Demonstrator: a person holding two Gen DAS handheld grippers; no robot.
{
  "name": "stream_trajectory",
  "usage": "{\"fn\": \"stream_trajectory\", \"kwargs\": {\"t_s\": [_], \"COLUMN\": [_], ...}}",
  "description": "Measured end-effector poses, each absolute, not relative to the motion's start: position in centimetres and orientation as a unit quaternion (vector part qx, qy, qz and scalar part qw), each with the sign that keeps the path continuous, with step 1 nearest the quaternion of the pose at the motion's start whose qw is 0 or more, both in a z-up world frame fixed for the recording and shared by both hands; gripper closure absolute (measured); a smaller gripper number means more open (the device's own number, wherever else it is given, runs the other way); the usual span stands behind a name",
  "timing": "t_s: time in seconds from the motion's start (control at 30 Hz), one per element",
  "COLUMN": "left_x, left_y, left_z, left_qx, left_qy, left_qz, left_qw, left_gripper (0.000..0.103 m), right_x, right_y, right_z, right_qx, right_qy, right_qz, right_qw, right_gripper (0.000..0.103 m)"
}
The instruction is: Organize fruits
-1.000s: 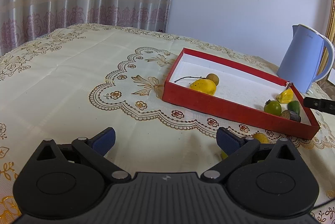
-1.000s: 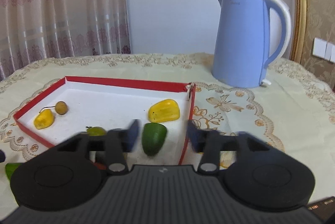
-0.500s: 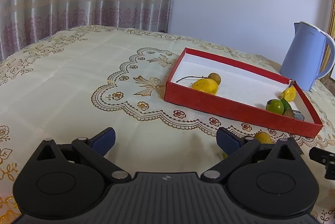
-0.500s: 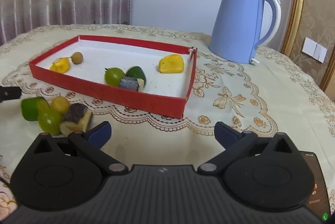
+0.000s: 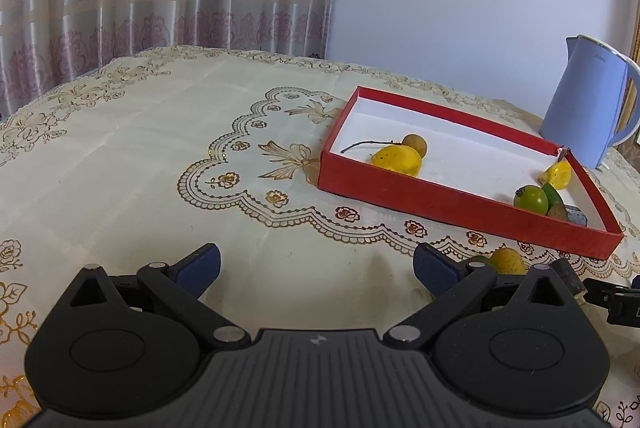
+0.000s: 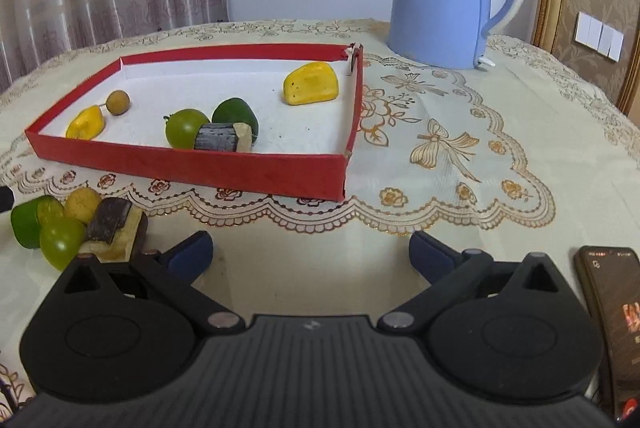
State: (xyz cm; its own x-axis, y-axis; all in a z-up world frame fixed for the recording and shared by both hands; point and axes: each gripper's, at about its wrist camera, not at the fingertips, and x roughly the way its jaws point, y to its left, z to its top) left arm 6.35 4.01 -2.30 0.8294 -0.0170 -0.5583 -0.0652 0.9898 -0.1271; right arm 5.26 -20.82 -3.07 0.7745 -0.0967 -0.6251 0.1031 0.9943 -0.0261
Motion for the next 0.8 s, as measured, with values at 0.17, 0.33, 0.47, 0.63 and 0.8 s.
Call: {"fn": "stream_trajectory", "kwargs": {"t_s": [0.17,0.33,0.47,0.63,0.8], "left_x": [6.33,6.34,6.35,6.40,6.39], "left_y": [4.02,3.86,3.91,3.99,3.89], "left_z": [-2.31,-2.33,-2.35,-2.31,-2.33], "left_qx": [-0.071,-0.069,-0.070,-0.072,-0.069], "left_qy": [0.291,0.290,0.292,0.295,0.293], "left_qz": [0.012,0.012,0.013,0.014,0.015], "left_qw": [0.954,0.955,0.954,0.953,0.953], "left_gripper": [0.000,0.000,0.000,0.000,0.000], "right_x": [5.30,5.31,5.31,5.31,5.32], "right_y": [-20.79,-20.79,-20.79,-20.80,-20.80], "right_z": [-3.05,-3.05,-3.06,-3.06,-3.06], "right_qx": [0.004,0.004,0.004,0.004,0.004], "right_qy": [0.332,0.332,0.332,0.332,0.332], "right_qz": [-0.053,-0.053,-0.053,-0.053,-0.053], "right_qw": [0.942,0.942,0.942,0.942,0.942], "right_gripper": [0.000,0.000,0.000,0.000,0.000]}}
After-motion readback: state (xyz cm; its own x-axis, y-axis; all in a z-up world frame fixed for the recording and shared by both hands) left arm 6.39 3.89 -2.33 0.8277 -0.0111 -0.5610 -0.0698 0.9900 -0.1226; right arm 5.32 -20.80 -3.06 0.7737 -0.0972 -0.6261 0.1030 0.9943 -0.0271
